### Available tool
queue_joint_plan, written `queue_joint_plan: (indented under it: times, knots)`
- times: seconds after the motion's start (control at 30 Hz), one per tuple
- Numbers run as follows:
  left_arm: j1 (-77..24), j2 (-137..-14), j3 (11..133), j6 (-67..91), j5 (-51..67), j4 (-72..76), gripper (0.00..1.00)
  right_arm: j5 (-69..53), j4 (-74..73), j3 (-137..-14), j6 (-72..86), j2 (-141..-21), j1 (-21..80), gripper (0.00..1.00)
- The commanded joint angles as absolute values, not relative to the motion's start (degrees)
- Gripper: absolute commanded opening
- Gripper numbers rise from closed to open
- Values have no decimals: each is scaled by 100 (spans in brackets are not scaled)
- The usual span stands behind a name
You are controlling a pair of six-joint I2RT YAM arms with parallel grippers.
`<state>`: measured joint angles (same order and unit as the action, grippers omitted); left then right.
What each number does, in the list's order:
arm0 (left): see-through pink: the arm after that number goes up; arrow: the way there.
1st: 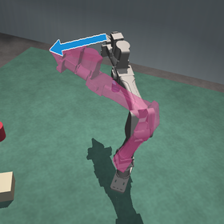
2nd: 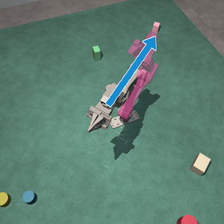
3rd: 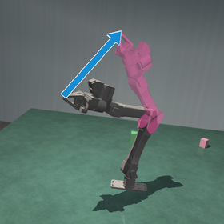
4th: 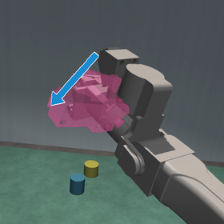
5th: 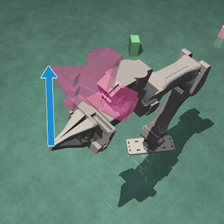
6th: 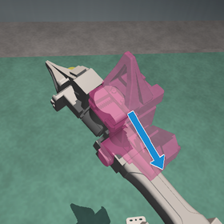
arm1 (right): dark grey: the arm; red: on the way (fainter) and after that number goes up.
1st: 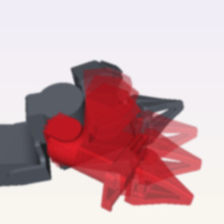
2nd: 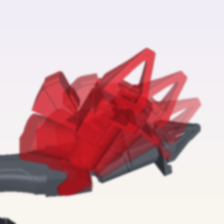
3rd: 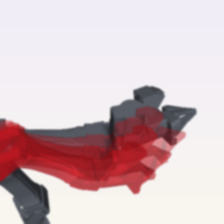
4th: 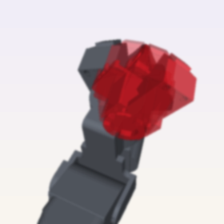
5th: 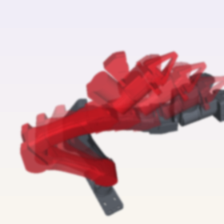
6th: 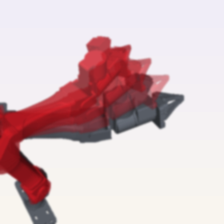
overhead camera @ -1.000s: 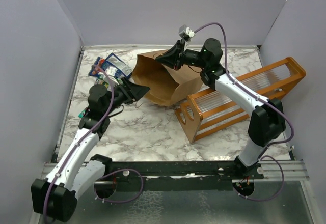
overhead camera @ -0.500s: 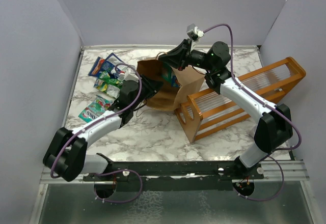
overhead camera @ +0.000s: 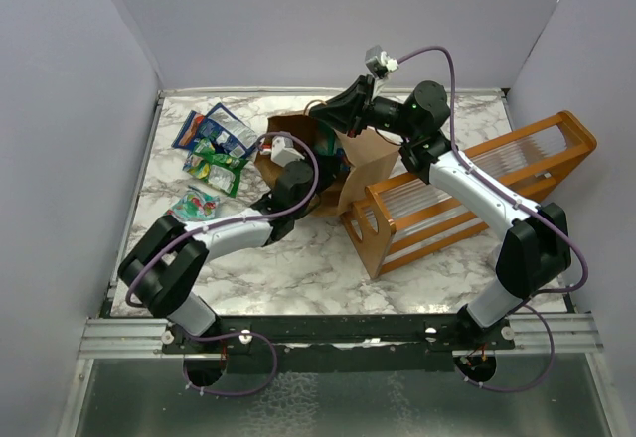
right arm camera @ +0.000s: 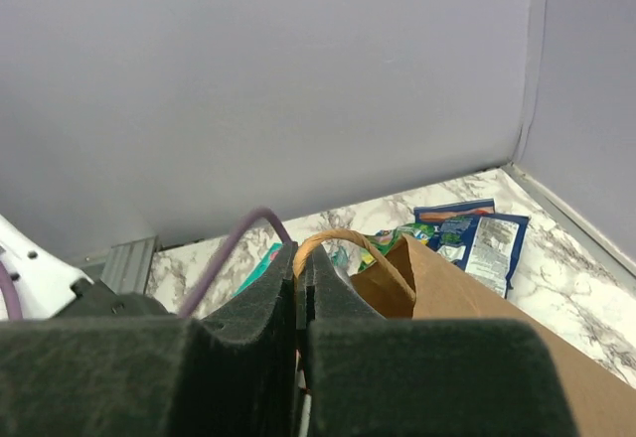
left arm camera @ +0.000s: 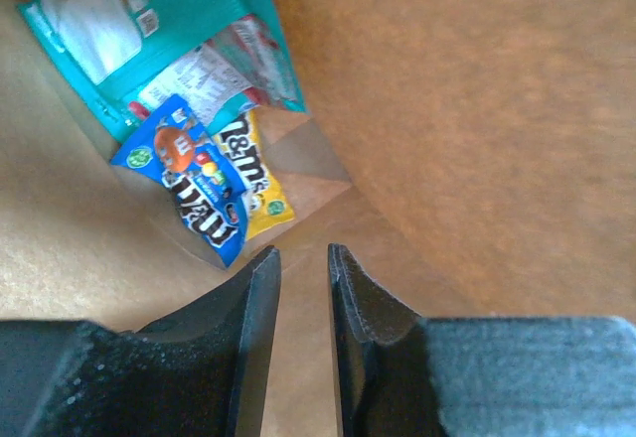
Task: Take the snacks out of the paper bag
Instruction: Take out the snack from the paper bag.
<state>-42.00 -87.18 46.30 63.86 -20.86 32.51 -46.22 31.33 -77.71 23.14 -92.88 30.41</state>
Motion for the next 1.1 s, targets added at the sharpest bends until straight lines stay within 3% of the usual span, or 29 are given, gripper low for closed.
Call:
queue_joint_plan:
  times: [0.0,0.13,0.37,1.07]
  knots:
    - [-4270,-9262,4722,6797,-2686,3975,31,-4602,3415,-7988,2429,-9176,3076,2]
    - [-4280,-9646,4913,6882,-2737,4116,40,-4694,3293,-8095,2378,-9151,3076,2]
    - [-4241,-10159,5870,7118,-3064,3055,62,-4920,3296,-8134,2473,-9168,3076,2]
    - [-3870,-11596,7813,6901,-3678,1598,85,-5075,3058,-8130,2274,-9027,3076,2]
